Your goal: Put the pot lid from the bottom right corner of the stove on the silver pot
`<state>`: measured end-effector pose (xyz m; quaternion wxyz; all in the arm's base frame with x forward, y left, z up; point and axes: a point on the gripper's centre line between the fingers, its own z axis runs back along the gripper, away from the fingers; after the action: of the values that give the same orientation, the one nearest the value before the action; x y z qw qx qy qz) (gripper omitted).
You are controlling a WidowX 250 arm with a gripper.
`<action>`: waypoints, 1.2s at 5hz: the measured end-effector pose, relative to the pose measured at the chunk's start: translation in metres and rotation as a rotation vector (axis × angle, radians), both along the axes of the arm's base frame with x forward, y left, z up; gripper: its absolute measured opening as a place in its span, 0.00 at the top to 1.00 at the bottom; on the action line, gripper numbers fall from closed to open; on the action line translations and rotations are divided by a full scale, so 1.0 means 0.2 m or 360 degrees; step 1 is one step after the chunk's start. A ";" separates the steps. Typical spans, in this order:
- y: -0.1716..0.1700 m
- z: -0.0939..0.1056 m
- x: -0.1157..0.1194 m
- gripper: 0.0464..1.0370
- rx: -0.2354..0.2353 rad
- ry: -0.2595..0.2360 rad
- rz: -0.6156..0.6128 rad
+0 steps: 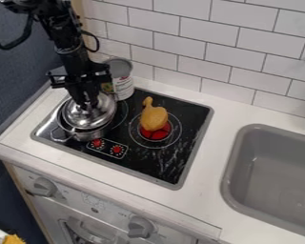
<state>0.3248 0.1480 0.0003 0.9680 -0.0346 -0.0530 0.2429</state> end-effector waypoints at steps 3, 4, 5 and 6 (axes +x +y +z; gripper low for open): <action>-0.04 0.01 -0.05 0.09 -0.0024 -0.0005 -0.0013; -0.05 0.04 -0.05 0.03 -0.0036 -0.0011 -0.0024; -0.06 0.12 -0.02 0.03 -0.0050 -0.0076 -0.0053; -0.07 0.27 0.03 0.04 -0.0039 -0.0205 -0.0100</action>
<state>0.3303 0.1342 0.0538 0.9692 -0.0638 -0.1112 0.2104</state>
